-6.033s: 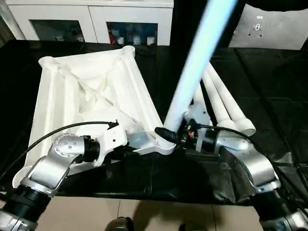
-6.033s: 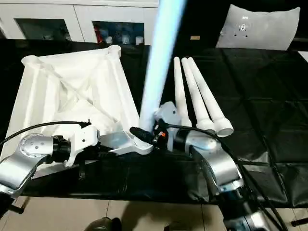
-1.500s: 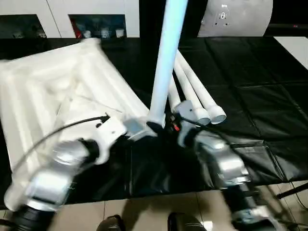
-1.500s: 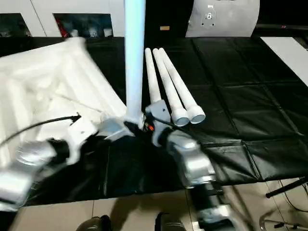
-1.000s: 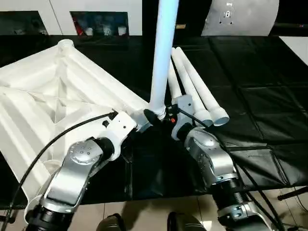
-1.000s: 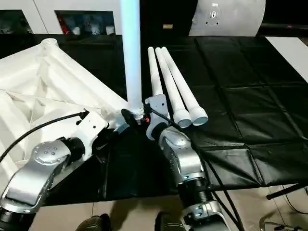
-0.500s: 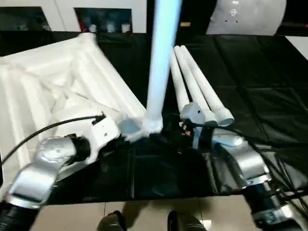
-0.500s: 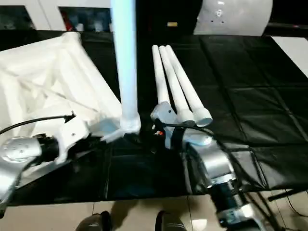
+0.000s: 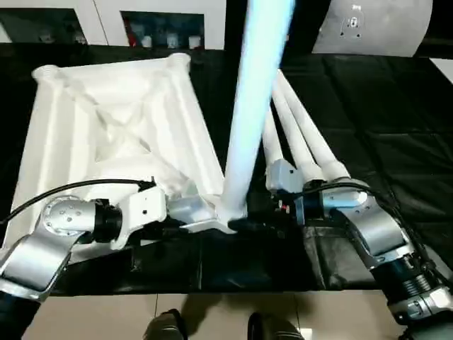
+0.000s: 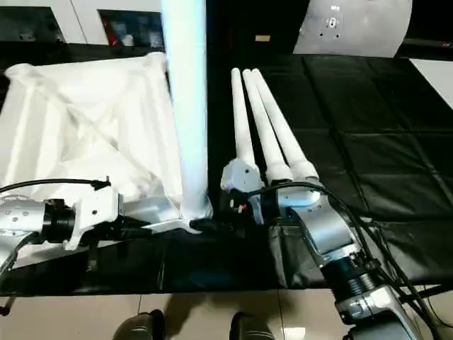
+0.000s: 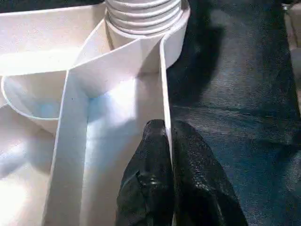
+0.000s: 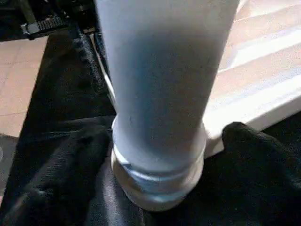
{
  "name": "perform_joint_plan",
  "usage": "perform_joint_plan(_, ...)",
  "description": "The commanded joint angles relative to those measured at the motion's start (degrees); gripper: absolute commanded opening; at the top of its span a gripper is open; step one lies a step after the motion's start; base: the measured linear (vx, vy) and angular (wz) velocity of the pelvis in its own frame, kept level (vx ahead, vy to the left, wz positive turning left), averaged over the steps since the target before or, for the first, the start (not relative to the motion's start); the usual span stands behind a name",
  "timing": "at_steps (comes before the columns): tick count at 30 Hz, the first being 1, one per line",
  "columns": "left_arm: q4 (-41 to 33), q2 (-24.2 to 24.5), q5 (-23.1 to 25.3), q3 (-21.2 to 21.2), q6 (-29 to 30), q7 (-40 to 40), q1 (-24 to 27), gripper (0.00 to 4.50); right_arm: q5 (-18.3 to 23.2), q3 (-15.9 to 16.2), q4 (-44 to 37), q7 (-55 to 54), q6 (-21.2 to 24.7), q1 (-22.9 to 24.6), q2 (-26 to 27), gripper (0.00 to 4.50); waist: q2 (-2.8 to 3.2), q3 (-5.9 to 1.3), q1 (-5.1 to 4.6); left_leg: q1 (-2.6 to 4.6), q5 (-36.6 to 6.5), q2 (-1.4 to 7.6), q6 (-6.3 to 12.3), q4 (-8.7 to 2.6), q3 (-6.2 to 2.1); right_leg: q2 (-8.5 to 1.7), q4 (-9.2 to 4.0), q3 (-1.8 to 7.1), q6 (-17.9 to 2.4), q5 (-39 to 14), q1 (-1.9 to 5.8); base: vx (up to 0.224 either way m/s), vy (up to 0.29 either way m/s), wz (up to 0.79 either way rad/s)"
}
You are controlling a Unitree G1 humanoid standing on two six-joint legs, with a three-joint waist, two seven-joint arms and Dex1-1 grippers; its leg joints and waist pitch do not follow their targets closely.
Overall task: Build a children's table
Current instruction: Rotate leg to tighten
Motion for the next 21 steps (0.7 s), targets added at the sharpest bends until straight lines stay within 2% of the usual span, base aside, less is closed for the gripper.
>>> perform_joint_plan(1, -0.18, 0.20, 0.37, -3.52, -1.91, -3.36, 0.14, 0.00, 0.41, 0.27, 0.70, 0.89, -0.03, -1.15, 0.06, 3.74, 0.47, -3.31, -0.31, 1.88, -10.87, 1.62, 2.28, -3.46, -0.09, -2.59, -3.43, 1.49, -13.62, -4.82, 2.60, 0.000, 0.000, 0.00)
perform_joint_plan(8, 0.52, 0.04, 0.26, -3.78, -2.40, -3.70, -0.25, 0.00, 0.55, 0.53, 2.94, 1.54, -0.88, -2.03, 1.04, 3.24, 0.48, -3.35, -0.31, 1.86, -10.74, 1.67, 2.43, -3.41, -0.07, -2.66, -3.34, 1.48, -13.93, -4.62, 2.69, 0.000, 0.000, 0.00)
perform_joint_plan(9, 0.60, 0.06, 0.20, -3.79, -2.42, -3.77, -0.28, 0.00, 0.59, 0.55, 3.08, 1.72, -0.89, -2.07, 1.10, 3.04, 0.49, -3.35, -0.32, 1.86, -10.79, 1.69, 2.28, -3.45, -0.11, -2.63, -3.33, 1.45, -13.81, -4.92, 2.68, 0.000, 0.000, 0.00)
perform_joint_plan(13, 0.80, 0.30, -0.07, -3.58, -2.52, -3.83, -0.11, 0.00, 0.70, 0.72, 3.59, 2.25, -0.59, -1.94, 1.45, 2.82, 0.48, -3.38, -0.35, 1.91, -10.92, 1.68, 2.14, -3.44, -0.10, -2.61, -3.33, 1.46, -13.71, -5.09, 2.64, 0.000, 0.000, 0.00)
perform_joint_plan(14, 0.79, 0.34, -0.13, -3.50, -2.51, -3.79, 0.01, 0.00, 0.86, 0.73, 3.52, 2.32, -0.40, -1.73, 1.59, 2.74, 0.31, -3.45, -0.38, 1.88, -10.74, 1.65, 2.25, -3.40, -0.07, -2.59, -3.32, 1.46, -13.73, -4.89, 2.71, 0.000, 0.000, 0.00)
perform_joint_plan(16, 0.75, 0.22, -0.39, -3.19, -2.32, -3.44, 0.25, 0.00, 1.31, 0.54, 3.42, 2.37, 0.06, -1.33, 2.07, 2.72, 0.41, -3.44, -0.34, 1.83, -10.27, 1.67, 2.43, -3.40, -0.09, -2.62, -3.26, 1.45, -13.85, -4.41, 2.72, 0.000, 0.000, 0.00)
perform_joint_plan(19, -0.84, -0.64, -1.90, -1.95, -0.06, -1.82, 1.28, 0.00, 3.26, 0.11, 2.76, 1.67, 2.25, -0.21, 3.45, 2.72, 0.38, -3.47, -0.46, 1.73, -10.62, 1.62, 2.30, -3.40, -0.08, -2.64, -3.27, 1.46, -14.00, -4.80, 2.77, 0.000, 0.000, 0.00)
perform_joint_plan(20, -2.43, -2.21, -2.03, -0.84, 3.04, 1.77, 1.87, 0.00, 3.20, -0.40, 3.14, -1.91, 3.35, 0.65, 5.55, 2.71, 0.39, -3.47, -0.47, 1.72, -10.64, 1.64, 2.28, -3.44, -0.13, -2.68, -3.31, 1.45, -13.98, -4.96, 2.78, 0.000, 0.000, 0.00)
perform_joint_plan(21, -2.58, -2.37, -2.04, -0.73, 3.39, 2.14, 1.92, 0.00, 3.15, -0.44, 3.20, -2.30, 3.43, 0.72, 5.76, 2.71, 0.51, -3.41, -0.60, 1.69, -10.69, 1.77, 1.94, -3.55, -0.15, -2.72, -3.30, 1.46, -14.13, -4.87, 2.74, 0.000, 0.000, 0.00)
